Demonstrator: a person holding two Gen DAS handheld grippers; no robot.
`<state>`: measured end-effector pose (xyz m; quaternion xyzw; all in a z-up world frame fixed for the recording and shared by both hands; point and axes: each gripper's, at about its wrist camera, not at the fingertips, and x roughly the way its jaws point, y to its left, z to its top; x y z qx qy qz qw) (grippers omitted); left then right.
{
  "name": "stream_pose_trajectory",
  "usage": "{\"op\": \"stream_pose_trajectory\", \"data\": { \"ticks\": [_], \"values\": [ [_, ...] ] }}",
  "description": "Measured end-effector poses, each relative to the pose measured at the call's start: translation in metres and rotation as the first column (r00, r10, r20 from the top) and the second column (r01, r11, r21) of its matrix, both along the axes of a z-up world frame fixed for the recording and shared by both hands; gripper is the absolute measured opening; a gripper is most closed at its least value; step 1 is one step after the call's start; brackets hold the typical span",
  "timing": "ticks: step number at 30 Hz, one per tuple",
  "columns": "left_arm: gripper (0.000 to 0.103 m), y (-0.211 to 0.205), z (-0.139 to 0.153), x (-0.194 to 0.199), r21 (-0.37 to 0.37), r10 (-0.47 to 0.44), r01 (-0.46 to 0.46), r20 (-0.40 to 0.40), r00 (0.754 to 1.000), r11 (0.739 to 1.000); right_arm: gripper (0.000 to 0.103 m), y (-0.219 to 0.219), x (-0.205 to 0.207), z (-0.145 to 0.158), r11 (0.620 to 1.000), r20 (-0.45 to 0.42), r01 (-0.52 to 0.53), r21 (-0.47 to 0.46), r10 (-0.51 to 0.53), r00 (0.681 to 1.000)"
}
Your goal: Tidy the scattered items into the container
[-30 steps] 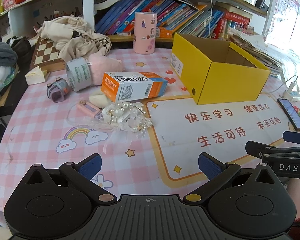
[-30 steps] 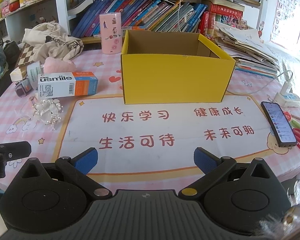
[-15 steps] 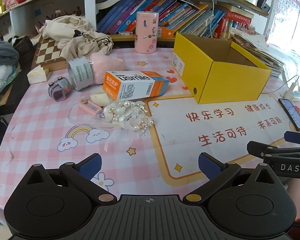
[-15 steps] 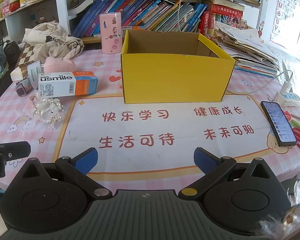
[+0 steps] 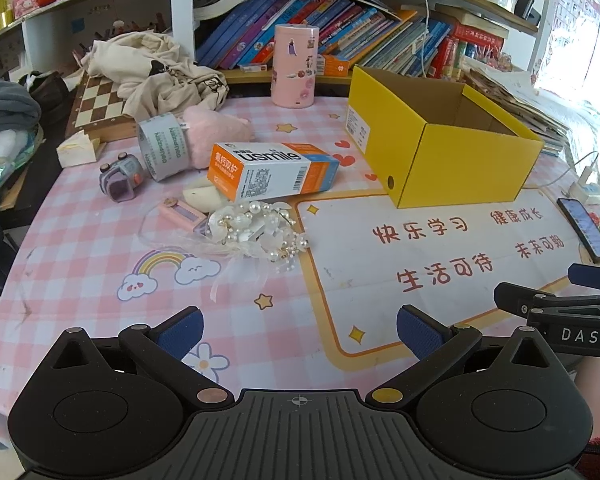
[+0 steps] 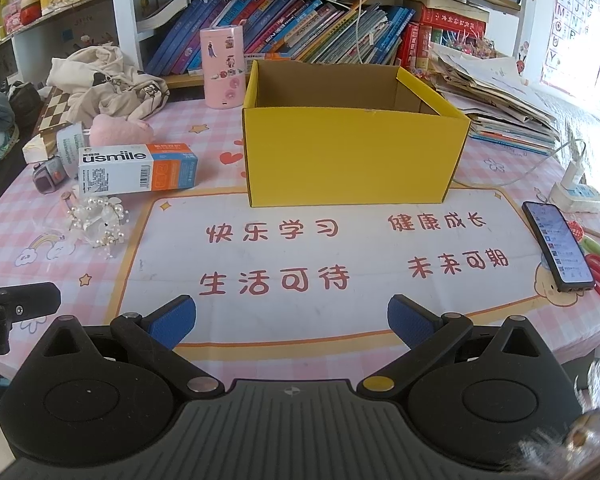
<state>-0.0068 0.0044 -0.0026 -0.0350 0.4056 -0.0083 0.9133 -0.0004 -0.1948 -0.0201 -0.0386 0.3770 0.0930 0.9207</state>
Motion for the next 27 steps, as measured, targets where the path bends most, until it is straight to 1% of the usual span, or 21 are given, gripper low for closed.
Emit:
{"op": "stream_pose_trajectory", "data": {
  "ticks": [20, 27],
  "values": [
    [0.103, -0.0008, 0.0018, -0.0010, 0.000, 0.007, -0.007, -0.002, 1.000, 1.000, 0.103, -0.0011, -0.0005, 0.0004, 1.000, 0.001, 0.001, 0.002, -0.001, 1.000],
    [0.103, -0.0013, 0.0021, -0.0002, -0.002, 0.009, -0.009, -0.003, 1.000, 1.000, 0.103, -0.0053, 0.0004, -0.0002, 1.000, -0.006, 0.015, 0.010, -0.015, 1.000]
  ]
}}
